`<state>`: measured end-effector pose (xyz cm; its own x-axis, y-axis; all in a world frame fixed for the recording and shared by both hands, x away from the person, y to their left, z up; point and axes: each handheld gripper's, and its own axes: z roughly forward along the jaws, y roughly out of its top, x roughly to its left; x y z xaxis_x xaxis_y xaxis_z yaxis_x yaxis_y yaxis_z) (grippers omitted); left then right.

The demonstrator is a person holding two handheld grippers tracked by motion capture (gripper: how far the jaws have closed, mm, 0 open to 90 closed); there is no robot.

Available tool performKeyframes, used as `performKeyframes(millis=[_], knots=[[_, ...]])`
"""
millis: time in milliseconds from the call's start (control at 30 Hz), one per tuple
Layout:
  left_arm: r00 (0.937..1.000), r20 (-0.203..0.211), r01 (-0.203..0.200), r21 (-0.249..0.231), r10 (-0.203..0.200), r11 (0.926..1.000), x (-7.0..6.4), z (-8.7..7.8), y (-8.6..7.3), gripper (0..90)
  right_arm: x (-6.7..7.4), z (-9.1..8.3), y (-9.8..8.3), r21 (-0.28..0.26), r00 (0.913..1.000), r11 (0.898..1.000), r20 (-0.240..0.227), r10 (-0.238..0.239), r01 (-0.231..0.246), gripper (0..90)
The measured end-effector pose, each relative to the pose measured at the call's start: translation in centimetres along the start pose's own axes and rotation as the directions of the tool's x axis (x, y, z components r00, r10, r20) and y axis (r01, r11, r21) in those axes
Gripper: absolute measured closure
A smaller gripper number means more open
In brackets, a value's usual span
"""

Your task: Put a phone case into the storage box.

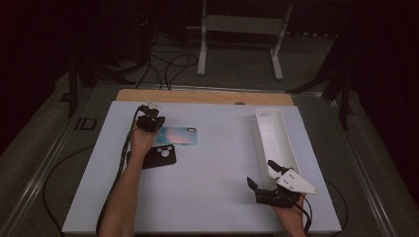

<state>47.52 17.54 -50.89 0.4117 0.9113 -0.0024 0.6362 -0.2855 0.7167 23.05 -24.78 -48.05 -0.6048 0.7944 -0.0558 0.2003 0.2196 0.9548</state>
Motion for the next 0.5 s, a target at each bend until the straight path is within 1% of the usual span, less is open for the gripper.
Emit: performKeyframes(millis=[100, 200, 267, 300, 433, 500], knots=[[1.0000, -0.005, 0.002, 0.037, -0.002, 0.9993, 0.1, 0.6, -0.2, 89.7, -0.1, 0.0, 0.0, -0.003, 1.0000, 1.000, -0.001, 0.000, 0.000, 8.9], [0.9998, -0.007, -0.018, 0.080, 0.019, 0.9967, 0.2, 1.0, -0.5, 89.8, -0.1, -0.1, 0.0, -0.004, 1.0000, 1.000, 0.000, 0.002, -0.002, 8.9], [0.9998, -0.001, -0.022, 0.084, 0.022, 0.9962, 0.2, 1.0, -0.7, 89.9, -0.1, -0.1, 0.0, -0.003, 1.0000, 1.000, 0.001, 0.002, -0.002, 8.9], [0.9996, 0.002, -0.030, 0.089, 0.029, 0.9956, 0.1, 1.0, -0.7, 89.9, -0.1, -0.1, 0.0, -0.003, 1.0000, 1.000, 0.001, 0.001, -0.001, 8.9], [0.9955, 0.002, -0.094, 0.120, 0.094, 0.9883, -0.4, 0.5, -0.7, 89.9, 0.0, 0.0, 0.0, -0.002, 1.0000, 1.000, 0.000, 0.000, 0.000, 8.9], [0.9927, 0.016, -0.121, 0.141, 0.120, 0.9826, -0.7, 0.0, -0.9, 89.8, 0.0, -0.1, 0.0, 0.000, 1.0000, 1.000, 0.002, 0.000, 0.000, 8.9]])
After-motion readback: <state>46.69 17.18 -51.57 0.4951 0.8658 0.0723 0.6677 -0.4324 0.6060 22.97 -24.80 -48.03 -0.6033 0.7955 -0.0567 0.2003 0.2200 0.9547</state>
